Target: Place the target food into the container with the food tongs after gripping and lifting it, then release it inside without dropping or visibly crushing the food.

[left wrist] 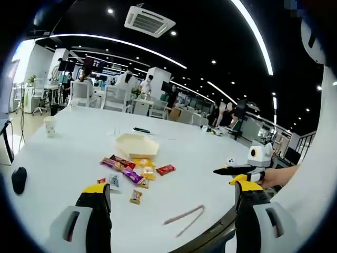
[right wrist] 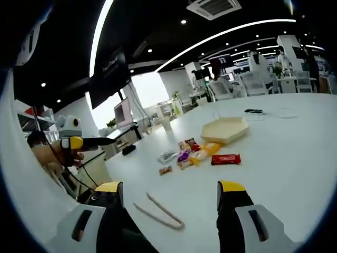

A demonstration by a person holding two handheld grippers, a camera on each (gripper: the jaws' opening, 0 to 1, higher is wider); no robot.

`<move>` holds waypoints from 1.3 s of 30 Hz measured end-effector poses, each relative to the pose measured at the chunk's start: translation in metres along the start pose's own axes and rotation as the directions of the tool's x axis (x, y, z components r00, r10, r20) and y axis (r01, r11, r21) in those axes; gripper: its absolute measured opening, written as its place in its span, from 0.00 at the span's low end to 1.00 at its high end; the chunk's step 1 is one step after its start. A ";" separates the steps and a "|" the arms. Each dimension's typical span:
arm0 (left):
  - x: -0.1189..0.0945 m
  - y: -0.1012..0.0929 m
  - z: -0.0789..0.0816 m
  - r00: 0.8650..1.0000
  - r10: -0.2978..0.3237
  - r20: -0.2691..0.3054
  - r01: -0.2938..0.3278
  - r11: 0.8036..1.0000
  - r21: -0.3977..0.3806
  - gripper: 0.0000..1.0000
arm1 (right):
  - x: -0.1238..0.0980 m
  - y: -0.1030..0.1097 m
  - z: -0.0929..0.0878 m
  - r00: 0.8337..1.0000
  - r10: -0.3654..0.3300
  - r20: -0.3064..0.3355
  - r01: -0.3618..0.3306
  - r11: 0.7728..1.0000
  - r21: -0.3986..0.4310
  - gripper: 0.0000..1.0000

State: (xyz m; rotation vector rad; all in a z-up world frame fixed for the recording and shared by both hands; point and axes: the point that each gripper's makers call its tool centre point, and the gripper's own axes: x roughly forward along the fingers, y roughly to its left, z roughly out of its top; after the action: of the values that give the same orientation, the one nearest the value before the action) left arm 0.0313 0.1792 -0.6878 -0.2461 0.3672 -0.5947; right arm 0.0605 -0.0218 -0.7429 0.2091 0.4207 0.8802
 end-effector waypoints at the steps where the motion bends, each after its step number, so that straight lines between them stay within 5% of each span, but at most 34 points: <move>1: 0.001 0.000 0.000 1.000 0.000 0.002 0.000 1.000 0.001 0.99 | 0.000 0.001 0.000 1.000 0.003 -0.003 -0.003 1.000 0.000 0.73; 19: 0.023 0.013 -0.008 1.000 0.006 -0.018 -0.006 1.000 -0.004 0.99 | 0.005 0.003 -0.012 0.999 0.008 -0.035 -0.010 0.999 -0.037 0.71; 27: 0.045 0.006 -0.015 0.998 -0.030 -0.059 0.030 1.000 0.007 0.99 | 0.005 0.006 -0.026 0.998 0.034 -0.050 -0.035 0.999 -0.022 0.69; 34: 0.059 0.000 -0.018 0.991 -0.099 -0.096 0.099 0.995 0.000 0.99 | 0.016 -0.002 -0.029 0.997 -0.022 -0.072 0.024 0.999 0.024 0.68; 39: 0.064 0.010 -0.003 0.993 -0.118 -0.027 0.116 0.991 -0.067 0.99 | 0.023 0.000 -0.022 0.995 -0.043 -0.093 0.042 0.999 -0.005 0.67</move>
State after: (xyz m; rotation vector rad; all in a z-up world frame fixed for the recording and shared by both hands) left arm 0.0846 0.1497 -0.7106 -0.3229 0.4042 -0.7037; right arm 0.0642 -0.0038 -0.7689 0.1564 0.5089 0.8507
